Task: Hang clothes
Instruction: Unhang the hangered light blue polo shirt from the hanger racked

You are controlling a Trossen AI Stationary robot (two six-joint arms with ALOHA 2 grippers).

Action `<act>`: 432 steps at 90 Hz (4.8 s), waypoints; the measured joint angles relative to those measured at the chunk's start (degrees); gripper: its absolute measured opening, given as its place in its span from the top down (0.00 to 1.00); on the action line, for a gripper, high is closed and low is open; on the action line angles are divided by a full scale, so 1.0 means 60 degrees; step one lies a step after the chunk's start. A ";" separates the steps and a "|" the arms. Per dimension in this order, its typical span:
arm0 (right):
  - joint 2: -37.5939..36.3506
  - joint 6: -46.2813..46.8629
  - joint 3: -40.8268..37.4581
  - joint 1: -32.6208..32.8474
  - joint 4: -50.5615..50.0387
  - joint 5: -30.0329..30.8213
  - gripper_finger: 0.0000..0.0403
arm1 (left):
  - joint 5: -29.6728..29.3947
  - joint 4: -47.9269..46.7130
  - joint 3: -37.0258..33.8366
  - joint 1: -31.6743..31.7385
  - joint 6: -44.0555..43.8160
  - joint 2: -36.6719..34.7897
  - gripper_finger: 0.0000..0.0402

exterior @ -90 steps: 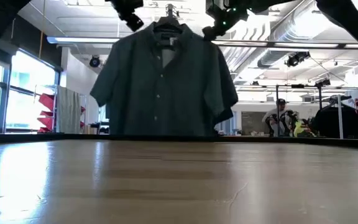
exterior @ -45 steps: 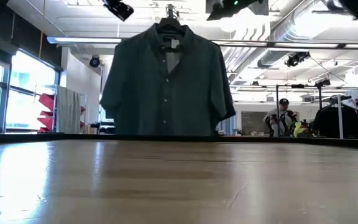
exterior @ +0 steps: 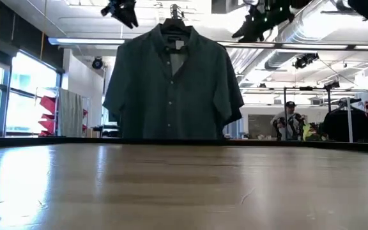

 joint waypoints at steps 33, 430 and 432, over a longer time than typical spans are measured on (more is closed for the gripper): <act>0.1396 0.2292 -0.0049 0.0496 0.3732 -0.1785 0.24 | -0.0452 0.0208 0.0000 -0.1513 -0.0216 0.0079 0.71; -1.0605 0.7730 -1.3527 1.1515 0.7665 1.0369 1.00 | -0.8383 -0.0309 -0.3936 -0.9212 -0.7745 -0.1736 0.76; -1.0605 0.7705 -1.3527 1.1510 0.7657 1.0302 1.00 | -0.8347 -0.0074 -0.4101 -0.9212 -0.7675 -0.1741 0.74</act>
